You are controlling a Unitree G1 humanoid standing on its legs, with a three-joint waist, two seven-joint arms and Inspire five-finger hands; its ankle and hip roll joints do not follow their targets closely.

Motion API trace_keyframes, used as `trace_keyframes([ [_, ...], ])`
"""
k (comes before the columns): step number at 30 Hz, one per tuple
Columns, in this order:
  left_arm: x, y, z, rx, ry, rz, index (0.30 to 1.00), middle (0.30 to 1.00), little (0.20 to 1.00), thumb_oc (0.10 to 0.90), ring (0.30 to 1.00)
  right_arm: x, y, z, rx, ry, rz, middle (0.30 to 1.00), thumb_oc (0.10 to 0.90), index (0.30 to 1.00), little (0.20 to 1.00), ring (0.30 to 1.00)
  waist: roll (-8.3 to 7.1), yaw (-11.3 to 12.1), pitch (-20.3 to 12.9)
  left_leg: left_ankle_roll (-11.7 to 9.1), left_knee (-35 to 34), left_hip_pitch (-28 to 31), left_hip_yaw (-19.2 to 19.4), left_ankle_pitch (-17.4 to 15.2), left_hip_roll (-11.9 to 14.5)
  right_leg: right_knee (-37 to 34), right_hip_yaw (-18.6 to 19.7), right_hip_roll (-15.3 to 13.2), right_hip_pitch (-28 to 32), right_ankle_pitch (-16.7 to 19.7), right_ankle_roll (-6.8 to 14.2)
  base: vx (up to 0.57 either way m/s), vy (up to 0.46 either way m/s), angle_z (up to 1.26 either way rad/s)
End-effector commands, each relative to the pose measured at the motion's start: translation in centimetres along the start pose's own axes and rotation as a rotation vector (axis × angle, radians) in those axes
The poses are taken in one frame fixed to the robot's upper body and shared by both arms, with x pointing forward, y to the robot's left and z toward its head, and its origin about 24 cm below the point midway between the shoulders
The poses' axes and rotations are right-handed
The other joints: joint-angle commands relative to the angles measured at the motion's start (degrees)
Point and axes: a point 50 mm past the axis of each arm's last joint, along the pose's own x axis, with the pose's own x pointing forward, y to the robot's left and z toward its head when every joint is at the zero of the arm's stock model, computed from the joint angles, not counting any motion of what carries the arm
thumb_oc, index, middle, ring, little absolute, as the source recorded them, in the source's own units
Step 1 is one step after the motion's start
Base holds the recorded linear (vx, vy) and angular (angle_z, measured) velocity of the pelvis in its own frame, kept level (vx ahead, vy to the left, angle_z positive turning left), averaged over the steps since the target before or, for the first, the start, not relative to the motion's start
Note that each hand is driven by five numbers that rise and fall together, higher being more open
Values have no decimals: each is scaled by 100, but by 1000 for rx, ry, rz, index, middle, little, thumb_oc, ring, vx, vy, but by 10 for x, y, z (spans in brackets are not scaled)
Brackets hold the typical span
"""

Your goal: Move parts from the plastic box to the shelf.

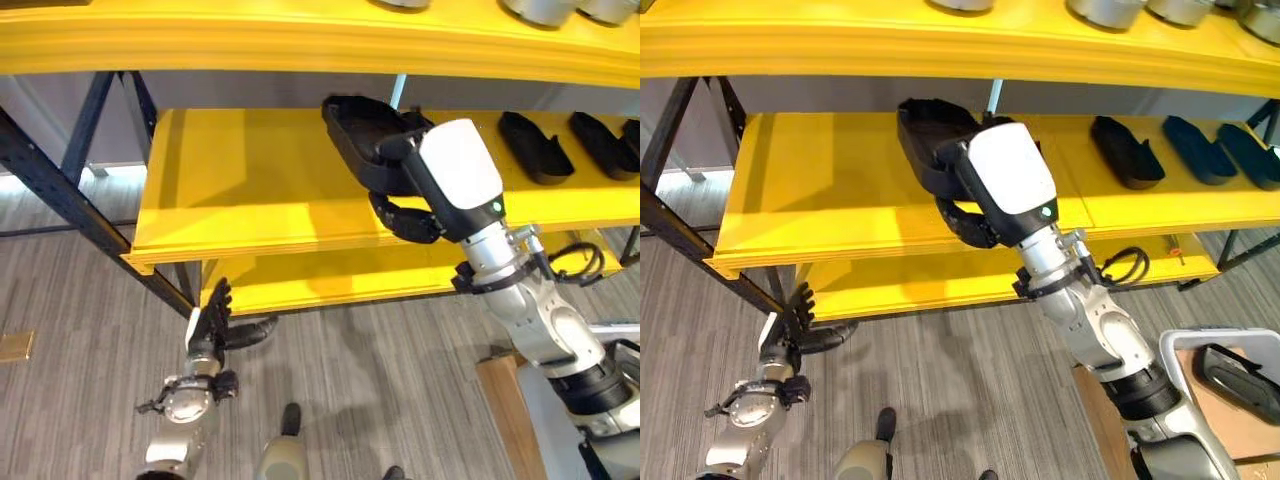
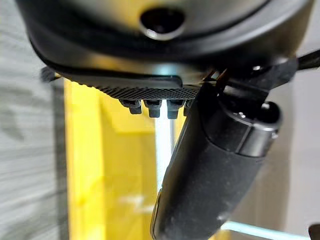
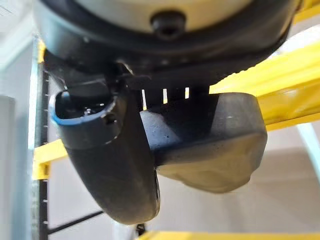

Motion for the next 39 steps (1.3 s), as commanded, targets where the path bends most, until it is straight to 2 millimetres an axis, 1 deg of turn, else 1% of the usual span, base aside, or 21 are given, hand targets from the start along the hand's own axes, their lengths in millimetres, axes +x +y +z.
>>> trace_keyframes([
  [1,-13,-2,13,46,-117,-42,1000,1000,1000,900,1000,33,-31,14,-23,-98,-215,300,400,300,300,300,-240,-13,-859,89,197,-337,-156,-302,220,454,130,53,120,-303,273,131,117,-20],
  [3,-13,-1,14,52,-124,-41,1000,1000,1000,900,1000,37,-30,16,-26,-111,-204,300,400,300,300,300,-285,22,-836,157,253,-309,-154,-399,142,643,111,-9,63,-137,309,122,102,-2],
  [6,-13,2,17,62,-135,-39,1000,1000,1000,900,1000,39,-30,18,-17,-120,-200,300,400,300,300,300,-320,85,-777,250,399,-331,-279,-557,17,1015,137,-45,-21,94,357,124,88,5],
  [9,-11,2,21,80,-146,-51,1000,1000,1000,900,1000,39,-31,17,-15,-119,-204,300,400,300,300,300,-273,112,-702,389,569,-405,-480,-664,-110,1595,237,-2,-250,325,313,114,110,17],
  [12,-11,0,20,99,-142,-75,1000,1000,1000,900,1000,39,-29,18,-13,-122,-199,300,400,300,300,300,-131,124,-630,532,656,-338,-667,-771,-278,2595,290,28,-555,656,281,134,170,47],
  [14,-10,-2,21,108,-144,-93,1000,1000,1000,900,1000,42,-29,20,-10,-131,-198,300,400,300,300,300,53,81,-467,585,715,-306,-845,-752,-303,3302,394,198,-919,668,264,74,112,51],
  [15,-11,-2,20,117,-137,-100,1000,1000,1000,900,1000,42,-28,19,-16,-130,-193,300,400,300,300,300,116,76,-431,593,695,-281,-914,-746,-310,3407,449,270,-1020,606,264,82,37,50],
  [16,-12,-2,18,119,-132,-105,1000,1000,1000,900,1000,43,-27,19,-24,-130,-184,300,400,300,300,300,159,101,-426,585,673,-250,-942,-759,-312,3330,397,150,-1096,568,244,135,-28,61],
  [17,-13,-2,18,113,-129,-112,1000,1000,1000,900,1000,44,-26,20,-23,-134,-177,300,400,300,300,300,205,128,-425,532,649,-179,-979,-810,-283,3015,297,-65,-1110,350,178,139,-90,59],
  [18,-13,-2,19,107,-133,-112,1000,1000,1000,900,1000,45,-26,20,-23,-139,-176,300,400,300,300,300,242,135,-441,452,617,-169,-1040,-791,-217,2637,138,-243,-1060,249,117,167,-306,61],
  [19,-14,1,20,93,-139,-102,1000,1000,1000,900,1000,49,-29,22,-11,-150,-189,300,400,300,300,300,272,226,-391,205,648,-170,-1141,-877,-32,1137,-130,-711,-876,342,126,139,-376,30],
  [21,-14,4,19,92,-139,-90,1000,1000,1000,900,1000,51,-31,25,-8,-164,-199,300,400,300,300,300,193,246,-356,35,632,-140,-1242,-949,131,228,-42,-898,-789,904,353,144,-394,4],
  [22,-13,4,20,94,-143,-78,1000,1000,1000,900,1000,53,-33,28,-15,-176,-209,300,400,300,300,300,125,200,-336,-36,638,-104,-1308,-998,223,120,162,-876,-848,1075,451,147,-305,0],
  [23,-12,6,19,86,-139,-61,1000,1000,1000,900,1000,50,-31,28,-6,-171,-206,300,400,300,300,300,60,224,-338,-96,667,-101,-1288,-1022,236,46,194,-816,-771,1027,495,156,-285,22],
  [24,-14,8,19,75,-142,-53,1000,1000,1000,900,1000,50,-29,27,7,-157,-203,300,400,300,300,300,-21,256,-354,-144,635,-47,-1261,-1001,260,20,43,-841,-706,1104,584,148,-244,29],
  [26,-16,7,16,57,-131,-45,1000,1000,1000,900,1000,49,-25,28,37,-153,-187,300,400,300,300,300,-72,234,-442,-247,480,41,-1292,-924,420,-16,-72,-666,-647,881,580,153,-324,21],
  [27,-18,10,14,42,-123,-32,1000,1000,1000,900,1000,49,-24,29,63,-156,-186,300,400,300,300,300,-46,203,-488,-337,395,55,-1354,-843,596,-25,-143,-502,-598,743,528,118,-332,14],
  [30,-23,14,9,31,-101,-22,1000,1000,1000,900,1000,48,-21,33,111,-165,-178,300,400,300,300,300,88,175,-549,-493,156,101,-1435,-649,948,-156,-314,-180,-460,328,389,71,-269,10],
  [33,-27,11,4,23,-82,-33,1000,1000,1000,900,1000,48,-18,34,138,-169,-166,300,400,300,300,300,233,151,-579,-693,-162,146,-1400,-359,1300,-275,-453,87,-391,114,302,35,-220,-12],
  [37,-30,7,0,10,-63,-57,1000,1000,1000,900,1000,50,-19,35,138,-181,-168,300,400,300,300,300,402,110,-573,-939,-526,165,-1347,37,1600,-384,-590,344,-330,-60,214,11,-159,-1],
  [39,-31,4,-2,2,-56,-70,1000,1000,1000,900,1000,52,-21,33,125,-182,-167,300,400,300,300,300,474,91,-573,-1019,-662,142,-1354,176,1682,-405,-664,422,-329,-113,185,-18,-106,12],
])
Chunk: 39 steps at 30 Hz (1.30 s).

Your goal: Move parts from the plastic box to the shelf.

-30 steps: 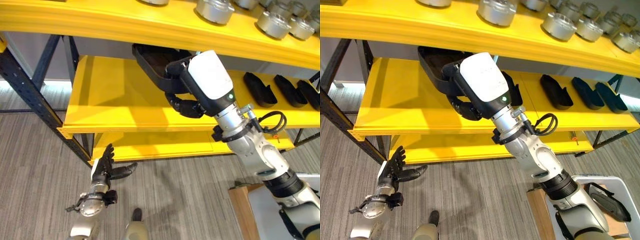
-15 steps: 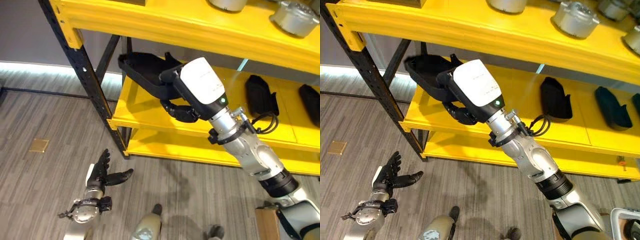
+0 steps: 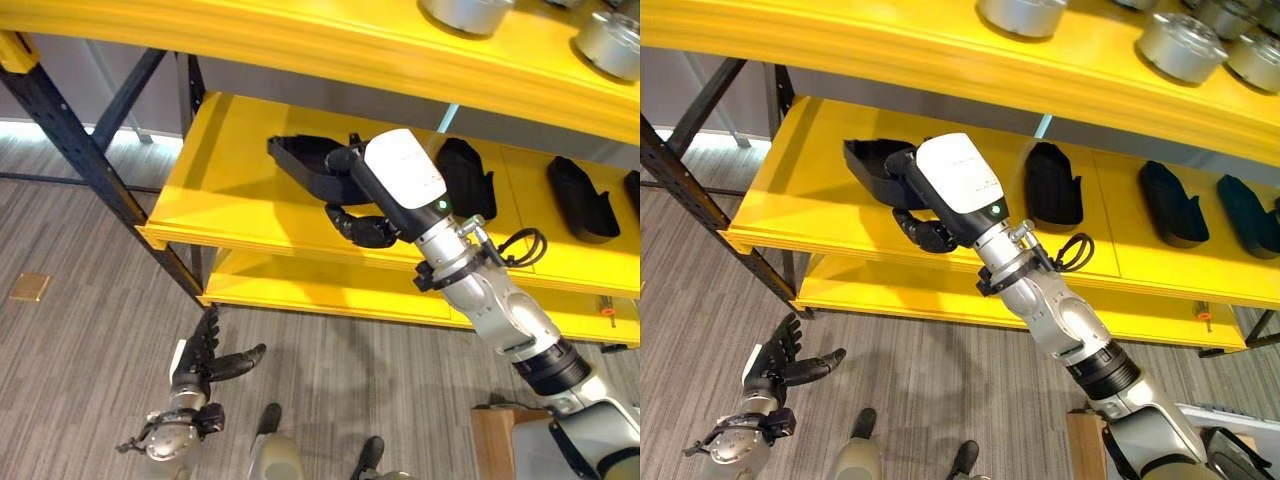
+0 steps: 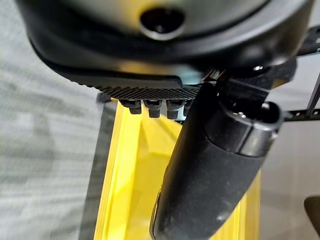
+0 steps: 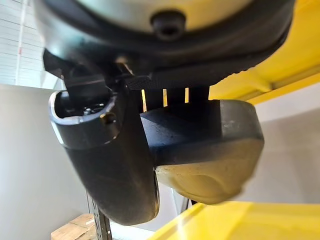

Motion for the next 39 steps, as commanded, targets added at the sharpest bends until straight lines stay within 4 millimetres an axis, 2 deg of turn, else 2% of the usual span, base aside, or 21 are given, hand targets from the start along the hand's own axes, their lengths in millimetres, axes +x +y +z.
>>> trace_keyframes([
  [1,3,-10,34,11,-186,-74,1000,1000,1000,900,1000,35,-51,27,-4,-188,-252,300,400,300,300,300,318,111,-545,-291,-728,227,19,635,819,371,-175,-597,120,-446,543,-37,-123,20],
  [6,4,-13,34,12,-185,-94,1000,1000,1000,900,1000,39,-54,27,-24,-199,-254,300,400,300,300,300,391,107,-531,-371,-728,41,-60,738,866,427,-299,-532,57,-521,489,-22,-64,20],
  [8,4,-13,35,14,-188,-102,1000,1000,1000,900,1000,46,-59,29,-59,-217,-265,300,400,300,300,300,522,128,-455,-438,-728,-234,-153,860,883,438,-410,-483,-95,-538,453,-52,-85,22],
  [10,4,-13,35,14,-190,-102,1000,1000,1000,900,1000,48,-59,28,-58,-212,-271,300,400,300,300,300,553,131,-445,-446,-728,-302,-180,876,877,446,-436,-483,-135,-534,452,-28,-18,29],
  [13,4,-13,36,21,-197,-104,1000,1000,1000,900,1000,51,-60,28,-66,-210,-277,300,400,300,300,300,603,153,-398,-451,-728,-413,-211,907,867,501,-464,-502,-238,-534,452,-30,-3,5],
  [16,5,-10,42,32,-223,-103,1000,1000,1000,900,1000,62,-58,24,-75,-189,-276,300,400,300,300,300,716,205,-221,-445,-728,-617,-184,952,852,727,-447,-584,-597,-552,462,-76,33,12],
  [19,5,-9,47,30,-240,-103,1000,1000,1000,900,1000,68,-57,19,-75,-160,-274,300,400,300,300,300,758,213,-135,-416,-728,-762,-151,993,833,886,-409,-666,-841,-538,475,-79,62,2],
  [24,7,-10,53,32,-268,-121,1000,1000,1000,900,1000,78,-48,-3,-106,-50,-236,300,400,300,300,300,861,257,179,-333,-728,-1012,-61,1073,745,1183,-252,-862,-1371,-432,520,-75,80,-4],
  [30,9,-19,56,16,-277,-156,1000,1000,1000,900,1000,86,-48,-49,-107,201,-274,300,400,300,300,300,934,273,529,-270,-728,-1146,51,1113,651,1296,-115,-1017,-1648,-298,556,-29,59,-7],
  [39,12,-27,59,-4,-284,-166,1000,1000,1000,900,1000,80,-57,-76,-120,354,-365,300,400,300,300,300,971,222,692,-237,-728,-1163,89,1109,604,1331,-108,-1086,-1709,-263,574,-1,12,-1],
])
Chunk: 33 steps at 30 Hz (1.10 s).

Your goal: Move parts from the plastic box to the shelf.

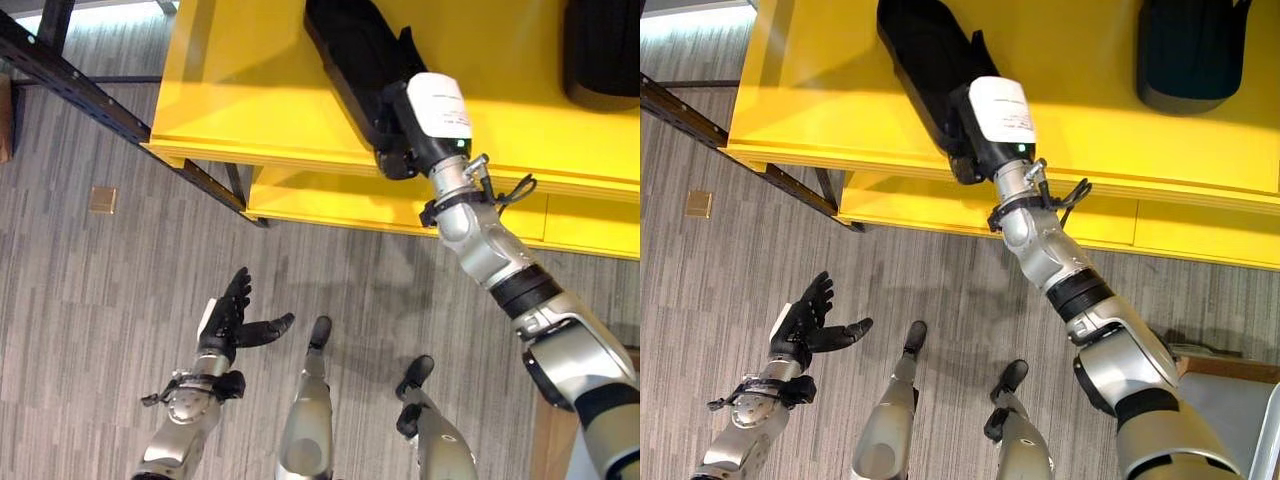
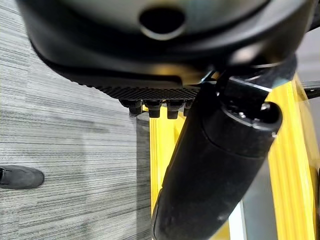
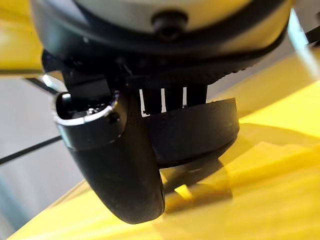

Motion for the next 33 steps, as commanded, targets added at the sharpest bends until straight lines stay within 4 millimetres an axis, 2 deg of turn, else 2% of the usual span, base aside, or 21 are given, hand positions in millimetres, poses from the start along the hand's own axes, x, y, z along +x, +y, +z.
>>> trace_keyframes([
  [1,-7,2,17,-22,-111,-5,1000,1000,1000,900,1000,29,-44,19,30,-53,-212,300,400,300,300,300,-211,29,-268,-80,-266,298,343,242,596,375,222,-885,148,-77,633,0,0,0],
  [15,-4,-1,23,-19,-131,-14,1000,1000,1000,900,1000,40,-55,16,55,14,-296,300,400,300,300,300,-222,30,-190,-51,-266,257,332,247,578,448,211,-906,74,-69,633,0,0,0],
  [33,-2,0,26,-22,-136,-15,1000,1000,1000,900,1000,48,-47,23,188,81,-297,300,400,300,300,300,-258,182,-195,-22,-266,155,210,254,517,429,111,-920,102,-52,657,2,2,1],
])
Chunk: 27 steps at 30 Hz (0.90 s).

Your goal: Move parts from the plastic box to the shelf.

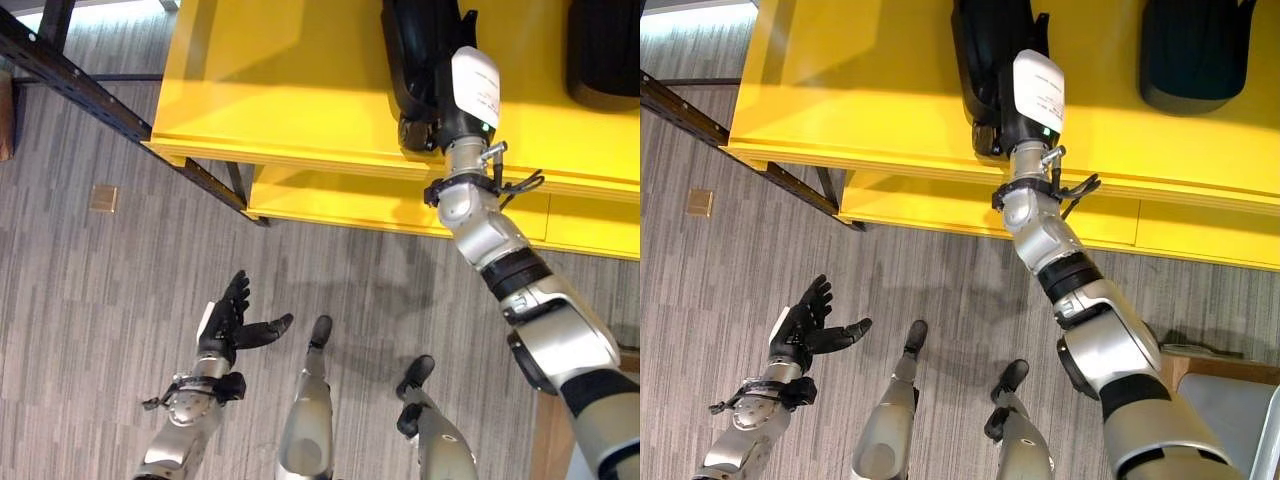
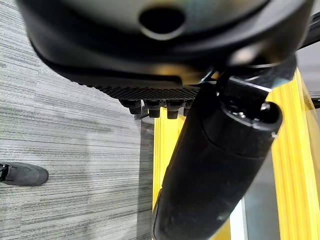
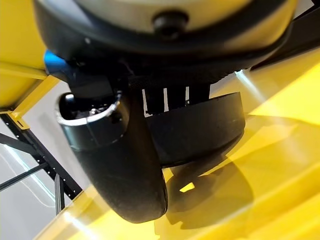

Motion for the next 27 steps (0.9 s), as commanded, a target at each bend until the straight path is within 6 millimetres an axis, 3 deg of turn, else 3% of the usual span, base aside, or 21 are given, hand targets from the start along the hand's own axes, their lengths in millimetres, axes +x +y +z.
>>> trace_keyframes([
  [1,-1,2,30,11,-155,-24,1000,1000,1000,900,1000,28,-31,37,115,-86,-153,300,400,300,300,300,-249,145,-196,-20,-258,186,243,251,517,424,138,-911,133,-47,644,0,0,0],
  [10,0,2,33,13,-160,-24,1000,1000,1000,900,1000,30,-30,35,157,-37,-167,300,400,300,300,300,-243,247,-182,-17,-258,122,136,269,474,379,37,-923,210,-31,656,2,9,6],
  [22,1,4,35,18,-165,-25,1000,1000,1000,900,1000,41,-44,32,111,-21,-197,300,400,300,300,300,-224,392,-183,-12,-258,32,33,282,387,360,-87,-954,247,-27,674,2,11,5],
  [23,2,3,35,14,-166,-27,1000,1000,1000,900,1000,41,-44,32,84,-33,-187,715,696,715,715,715,-235,391,-186,-13,-258,36,36,284,387,357,-86,-949,257,-24,673,90,-10,14],
  [24,2,3,35,16,-164,-28,1000,1000,1000,900,1000,41,-43,33,51,-48,-178,1000,900,1000,1000,1000,-252,375,-214,-37,-258,91,41,163,417,371,-30,-922,302,-131,740,13,14,11],
  [27,2,3,36,14,-172,-25,1000,1000,1000,900,1000,42,-50,46,31,-122,-207,1000,900,1000,1000,1000,-276,340,-182,-9,-258,51,59,272,394,350,-71,-943,244,-10,676,-24,22,7],
])
